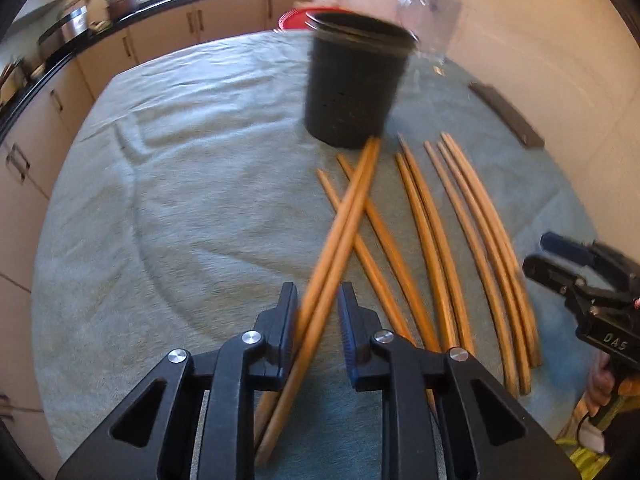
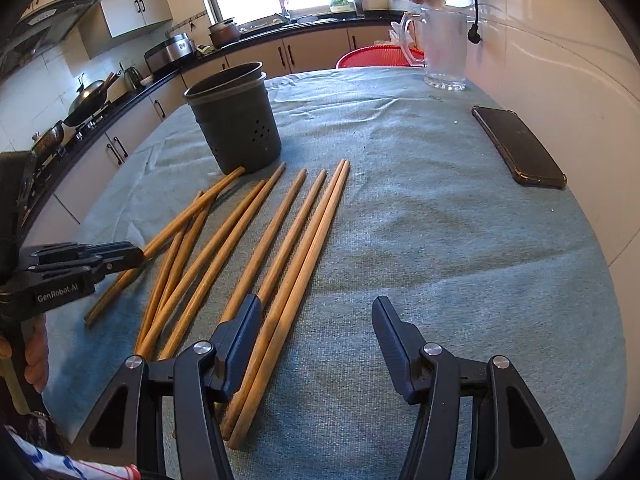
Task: Organize utensils
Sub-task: 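Grasp a wooden chopstick with the left gripper while the right gripper approaches another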
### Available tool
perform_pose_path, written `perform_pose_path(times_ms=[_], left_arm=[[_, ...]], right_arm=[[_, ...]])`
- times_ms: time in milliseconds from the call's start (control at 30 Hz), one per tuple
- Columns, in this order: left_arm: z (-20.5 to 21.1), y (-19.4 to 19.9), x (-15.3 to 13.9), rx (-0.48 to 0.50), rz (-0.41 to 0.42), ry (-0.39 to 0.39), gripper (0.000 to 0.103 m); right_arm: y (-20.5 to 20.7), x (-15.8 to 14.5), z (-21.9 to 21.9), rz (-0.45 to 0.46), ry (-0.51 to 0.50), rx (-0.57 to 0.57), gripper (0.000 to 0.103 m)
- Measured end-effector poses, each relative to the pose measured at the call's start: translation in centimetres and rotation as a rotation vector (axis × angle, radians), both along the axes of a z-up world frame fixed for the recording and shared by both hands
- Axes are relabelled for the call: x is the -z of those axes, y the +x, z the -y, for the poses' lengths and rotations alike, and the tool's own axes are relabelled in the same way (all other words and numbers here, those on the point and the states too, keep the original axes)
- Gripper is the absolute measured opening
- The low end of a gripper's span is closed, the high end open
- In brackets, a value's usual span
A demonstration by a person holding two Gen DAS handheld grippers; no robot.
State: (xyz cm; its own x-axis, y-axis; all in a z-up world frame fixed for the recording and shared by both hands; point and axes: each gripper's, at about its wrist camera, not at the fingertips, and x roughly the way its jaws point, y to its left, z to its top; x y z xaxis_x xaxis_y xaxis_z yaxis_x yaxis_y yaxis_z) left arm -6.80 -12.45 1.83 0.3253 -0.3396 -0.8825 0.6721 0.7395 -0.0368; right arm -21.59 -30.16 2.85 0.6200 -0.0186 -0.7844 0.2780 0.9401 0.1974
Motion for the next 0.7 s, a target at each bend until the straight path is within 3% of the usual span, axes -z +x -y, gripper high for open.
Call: perform_pose_path(times_ms=[100,200,300,367,467,533,600,700], left_arm=[[1.0,-0.1,0.3,0.009,0.026,0.058,0.020],[0.2,0.9,0.2,-0.038,-0.056,-0.022,0.020],[-1.8,1.5,0.3,-0.146,-0.135,-0.080,0.019],[-3.4,1.8,0.3,-0.247,-0.188,-0.109,0.009],[-6.4,2.1,0.4,-0.391,-0.265,-0.191,0.009],[-7.8,1.8,0.0,-0.430,-0.253,-0.222,0.009],[-8.5,1.3,-0.5,-0.430,-0.206,-0.201,0.009],[-8.7,0.9,-1.0,-0.401,-0.164,-0.169,0.020]], right_arm=[[0.2,0.2,-0.2,-0.010,-0.003,-0.001,0.062],[0.3,0.3,-0.2,-0.015,-0.004,-0.003,0.062],[0.4,0.2,-0.1,-0.019,-0.013,-0.006,0.062],[0.9,0.4,-0.1,-0.036,-0.042,-0.023,0.062],[1.7,0.8,-0.4,-0.053,-0.098,-0.041,0.062],[2.0,0.8,-0.2,-0.055,-0.118,-0.043,0.062],[2.3,0.6,0.2,-0.079,-0.174,-0.028,0.063],[2.4,1.4,1.1,-0.134,-0.205,-0.009,0.065]])
